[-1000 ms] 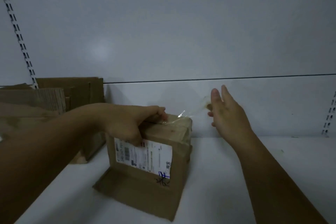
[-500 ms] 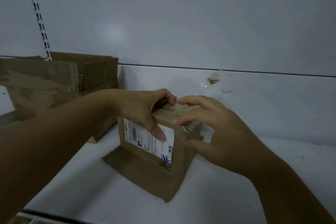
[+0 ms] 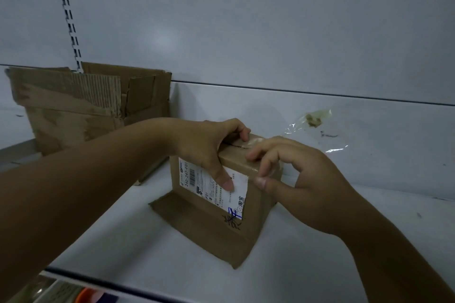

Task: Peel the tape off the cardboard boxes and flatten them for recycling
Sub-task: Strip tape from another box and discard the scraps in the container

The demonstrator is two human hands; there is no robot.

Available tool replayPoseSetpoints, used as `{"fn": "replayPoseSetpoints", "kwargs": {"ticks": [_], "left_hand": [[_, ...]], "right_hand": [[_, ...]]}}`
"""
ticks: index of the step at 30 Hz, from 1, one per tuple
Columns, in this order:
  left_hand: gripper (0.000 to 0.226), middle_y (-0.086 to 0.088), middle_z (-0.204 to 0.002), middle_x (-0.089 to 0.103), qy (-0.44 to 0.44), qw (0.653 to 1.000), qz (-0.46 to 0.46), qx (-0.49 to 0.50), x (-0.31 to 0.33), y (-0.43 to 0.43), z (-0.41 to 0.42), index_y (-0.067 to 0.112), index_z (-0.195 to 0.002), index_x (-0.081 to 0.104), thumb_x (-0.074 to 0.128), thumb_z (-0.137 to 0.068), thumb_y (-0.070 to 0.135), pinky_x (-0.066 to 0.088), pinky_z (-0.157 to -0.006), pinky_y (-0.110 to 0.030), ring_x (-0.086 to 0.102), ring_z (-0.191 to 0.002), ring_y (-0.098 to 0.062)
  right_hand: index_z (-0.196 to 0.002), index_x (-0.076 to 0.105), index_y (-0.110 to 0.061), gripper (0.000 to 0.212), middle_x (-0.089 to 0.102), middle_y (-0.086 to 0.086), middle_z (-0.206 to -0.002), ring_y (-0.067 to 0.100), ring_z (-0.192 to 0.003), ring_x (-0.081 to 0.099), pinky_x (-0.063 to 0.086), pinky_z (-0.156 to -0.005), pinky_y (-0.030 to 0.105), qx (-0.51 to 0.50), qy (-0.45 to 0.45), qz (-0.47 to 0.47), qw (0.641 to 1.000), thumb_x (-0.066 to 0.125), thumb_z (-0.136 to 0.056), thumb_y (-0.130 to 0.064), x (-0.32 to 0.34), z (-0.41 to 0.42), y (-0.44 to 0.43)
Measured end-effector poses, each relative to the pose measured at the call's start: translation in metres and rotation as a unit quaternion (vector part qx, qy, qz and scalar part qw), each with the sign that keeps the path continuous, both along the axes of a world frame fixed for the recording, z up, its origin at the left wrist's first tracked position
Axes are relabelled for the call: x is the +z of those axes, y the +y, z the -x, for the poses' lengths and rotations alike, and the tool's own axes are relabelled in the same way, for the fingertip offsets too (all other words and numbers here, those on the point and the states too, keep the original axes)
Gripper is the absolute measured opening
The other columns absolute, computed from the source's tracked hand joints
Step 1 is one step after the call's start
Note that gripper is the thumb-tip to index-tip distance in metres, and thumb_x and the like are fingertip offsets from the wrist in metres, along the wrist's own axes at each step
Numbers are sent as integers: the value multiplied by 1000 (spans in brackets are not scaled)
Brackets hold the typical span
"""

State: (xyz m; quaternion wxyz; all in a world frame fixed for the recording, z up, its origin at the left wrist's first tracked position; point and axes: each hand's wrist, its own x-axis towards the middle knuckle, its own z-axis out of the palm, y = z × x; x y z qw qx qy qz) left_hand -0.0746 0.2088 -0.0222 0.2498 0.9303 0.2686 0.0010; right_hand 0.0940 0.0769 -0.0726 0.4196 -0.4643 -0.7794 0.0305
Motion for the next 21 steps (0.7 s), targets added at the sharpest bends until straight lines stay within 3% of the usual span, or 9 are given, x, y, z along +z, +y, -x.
{"fn": "replayPoseSetpoints", "kwargs": {"ticks": [3, 7, 12, 15, 17, 19, 21], "left_hand": [[81, 11, -125, 52, -6, 999, -33, -3, -1, 0, 0, 34, -123, 33, 87, -62, 35, 51, -86, -23, 56, -108, -9], [80, 10, -126, 51, -7, 999, -44, -9, -2, -1, 0, 35, -121, 33, 86, -61, 38, 51, -84, -19, 56, -108, -8], [79, 11, -138, 44, -13, 993, -116, 6, -7, -11, 2, 38, -119, 34, 85, -59, 48, 47, -99, -31, 50, -117, -10], [96, 17, -145, 33, -20, 977, -210, 13, -10, -25, 8, 37, -135, 33, 76, -55, 65, 27, -115, -36, 31, -134, -7], [92, 20, -139, 40, -98, 975, -194, 38, -10, -42, 11, 39, -135, 36, 73, -55, 66, 34, -110, -34, 36, -129, -3], [72, 20, -122, 55, -207, 964, -167, 31, -13, -53, 7, 37, -120, 53, 73, -58, 67, 45, -98, -34, 50, -114, -1], [48, 13, -105, 68, -259, 960, -107, 0, -15, -50, 2, 27, -105, 69, 74, -67, 57, 51, -91, -36, 62, -101, -4]], "right_hand": [[-73, 56, -30, 8, 64, -18, -99, 1, -101, 56, 43, -82, 9, 32, 94, 98, 990, 58, -77, -23, 1, 4, -1], [-74, 55, -22, 2, 66, -17, -93, -2, -94, 58, 46, -79, 14, 71, 209, 152, 963, 55, -76, -21, 2, 6, -1], [-74, 56, -13, 5, 67, -7, -76, 2, -76, 61, 46, -67, 12, 68, 357, 129, 923, 61, -75, -11, 3, 13, -1], [-74, 59, -9, 15, 65, -2, -68, 6, -68, 61, 48, -63, 14, 30, 392, 104, 914, 63, -83, 2, 3, 18, 0], [-74, 60, -10, 16, 65, 1, -66, 8, -65, 61, 49, -61, 15, 23, 394, 97, 914, 60, -83, 4, 4, 20, -1], [-74, 58, -8, 16, 63, -2, -61, 6, -61, 60, 47, -59, 13, 33, 408, 99, 907, 56, -85, 3, 6, 21, -1], [-75, 56, -6, 15, 61, -2, -57, 4, -58, 59, 47, -59, 13, 39, 429, 99, 897, 53, -87, 3, 7, 18, 0]]}}
